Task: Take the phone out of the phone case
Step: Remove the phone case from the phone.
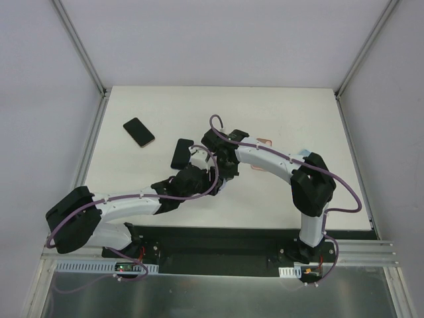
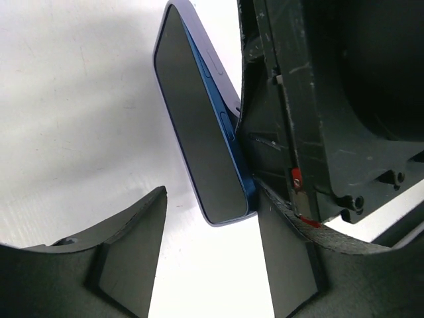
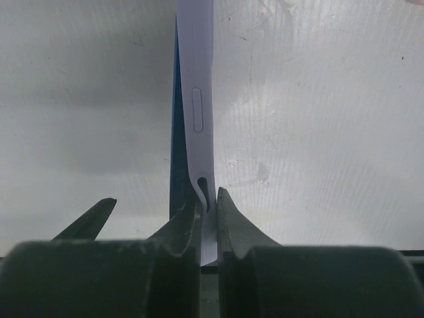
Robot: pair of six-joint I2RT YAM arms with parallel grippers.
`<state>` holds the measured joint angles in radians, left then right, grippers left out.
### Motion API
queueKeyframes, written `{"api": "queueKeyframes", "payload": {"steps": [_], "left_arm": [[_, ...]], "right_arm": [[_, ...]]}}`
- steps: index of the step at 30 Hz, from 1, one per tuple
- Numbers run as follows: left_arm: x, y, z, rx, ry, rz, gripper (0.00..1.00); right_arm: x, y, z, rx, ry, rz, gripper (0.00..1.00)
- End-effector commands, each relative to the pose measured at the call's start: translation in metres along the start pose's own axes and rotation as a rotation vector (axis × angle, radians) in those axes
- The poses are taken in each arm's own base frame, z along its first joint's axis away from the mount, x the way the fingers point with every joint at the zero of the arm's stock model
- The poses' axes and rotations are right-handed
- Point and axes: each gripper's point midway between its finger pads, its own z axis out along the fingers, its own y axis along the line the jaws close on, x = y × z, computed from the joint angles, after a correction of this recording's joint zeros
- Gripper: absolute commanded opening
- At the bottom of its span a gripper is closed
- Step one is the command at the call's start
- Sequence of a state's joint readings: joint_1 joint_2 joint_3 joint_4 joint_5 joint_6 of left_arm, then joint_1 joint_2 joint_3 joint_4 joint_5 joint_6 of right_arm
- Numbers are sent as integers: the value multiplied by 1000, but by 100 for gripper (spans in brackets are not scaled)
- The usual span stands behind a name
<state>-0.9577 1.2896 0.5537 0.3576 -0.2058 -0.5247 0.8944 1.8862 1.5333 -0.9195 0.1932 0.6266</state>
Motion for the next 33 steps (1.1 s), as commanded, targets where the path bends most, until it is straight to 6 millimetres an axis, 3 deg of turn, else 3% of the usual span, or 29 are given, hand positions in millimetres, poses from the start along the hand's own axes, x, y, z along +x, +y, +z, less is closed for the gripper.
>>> {"api": "queueKeyframes", "payload": {"steps": [1,11,21,24,27,28,33], "left_arm": [[-22,11,3,-139,-92,62,54],[-19,14,18,-231,-98,122,45],[5,19,33,-235,-48,115,36],[10,18,38,-221,-43,108,26],[11,16,41,-220,-37,95,12],[10,15,41,-220,-41,85,1],[2,21,36,-260,-65,74,0]], "right_arm": [[4,11,-21,-48,14,6,1],[24,4,-20,-57,68,14,1],[25,0,-19,-91,78,7,1],[29,-3,-15,-98,89,1,1],[33,-7,-10,-106,91,-4,1],[34,-8,-9,-108,92,-2,1],[37,-22,-1,-117,71,-7,1]]}}
